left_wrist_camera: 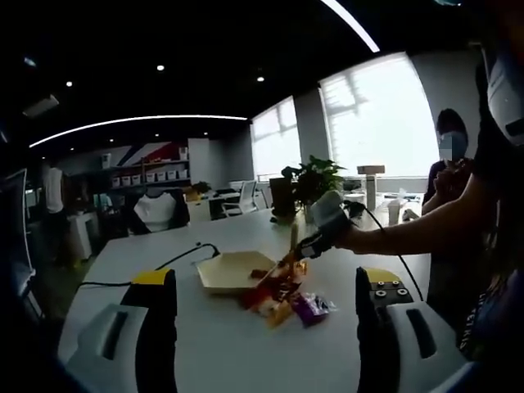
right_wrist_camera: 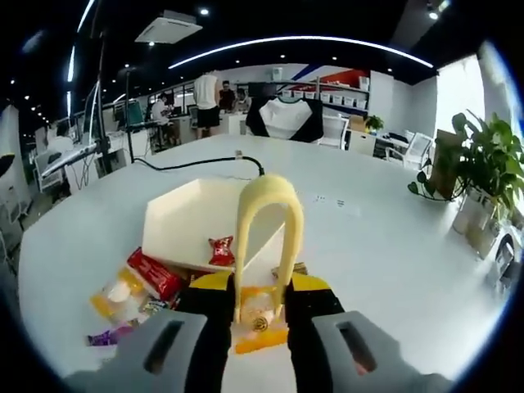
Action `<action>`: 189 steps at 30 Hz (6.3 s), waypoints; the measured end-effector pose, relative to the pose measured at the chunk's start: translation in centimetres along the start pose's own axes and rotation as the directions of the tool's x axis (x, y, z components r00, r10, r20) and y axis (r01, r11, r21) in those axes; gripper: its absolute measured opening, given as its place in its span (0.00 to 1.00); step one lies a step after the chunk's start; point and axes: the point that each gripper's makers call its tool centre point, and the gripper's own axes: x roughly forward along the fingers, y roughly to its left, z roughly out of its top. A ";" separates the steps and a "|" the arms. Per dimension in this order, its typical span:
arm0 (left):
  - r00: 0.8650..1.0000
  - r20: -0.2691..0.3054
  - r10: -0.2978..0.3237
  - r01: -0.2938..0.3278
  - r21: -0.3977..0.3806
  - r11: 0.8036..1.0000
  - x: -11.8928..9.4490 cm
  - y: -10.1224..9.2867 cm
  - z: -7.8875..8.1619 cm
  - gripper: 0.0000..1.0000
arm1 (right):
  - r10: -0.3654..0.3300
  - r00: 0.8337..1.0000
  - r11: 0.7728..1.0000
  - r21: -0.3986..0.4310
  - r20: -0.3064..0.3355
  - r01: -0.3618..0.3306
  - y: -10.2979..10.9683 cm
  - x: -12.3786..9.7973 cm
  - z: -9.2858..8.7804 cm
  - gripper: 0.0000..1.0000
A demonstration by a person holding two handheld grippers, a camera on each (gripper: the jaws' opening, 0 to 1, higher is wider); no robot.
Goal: Place the target food into the container with the food tongs after gripping and lifting it, then release it inside without dropping or visibly crushing the food.
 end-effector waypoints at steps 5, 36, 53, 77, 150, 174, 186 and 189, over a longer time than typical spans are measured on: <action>1.000 0.003 -0.001 0.001 0.004 1.000 0.1 -0.2 0.2 0.96 | 0.013 1.000 1.000 0.015 0.017 -0.013 0.4 -0.4 -0.1 0.13; 1.000 -0.011 0.001 -0.001 0.006 1.000 -0.5 -0.4 -0.1 0.95 | -0.013 0.987 0.999 -0.047 0.161 0.021 2.0 -4.2 6.4 0.15; 1.000 -0.002 0.002 -0.002 0.019 1.000 -0.3 -0.5 0.7 0.98 | 0.085 0.982 0.996 -0.017 0.167 -0.083 5.4 0.7 10.6 0.16; 0.999 -0.018 0.035 -0.034 0.020 0.999 -0.8 0.6 0.2 1.00 | 0.132 0.991 0.991 0.014 0.037 -0.133 7.6 5.6 5.0 0.17; 0.999 -0.022 0.028 -0.028 0.017 0.999 -0.7 -0.1 -0.2 1.00 | -0.105 0.992 0.986 0.137 0.071 0.094 3.0 -0.5 0.2 0.22; 0.999 -0.041 0.029 -0.028 0.018 0.999 -0.8 -0.1 -0.7 0.99 | -0.042 0.994 0.988 0.154 0.102 0.026 2.1 -0.5 0.2 0.14; 0.998 -0.048 0.029 -0.028 0.015 0.999 -0.8 0.0 -1.0 0.99 | -0.061 0.984 0.988 0.147 0.168 0.036 1.3 -2.0 3.4 0.15; 0.999 -0.046 0.026 -0.025 0.011 1.000 -0.8 -0.1 -1.0 0.99 | -0.061 0.982 0.989 0.142 0.176 0.036 0.9 -2.1 4.5 0.15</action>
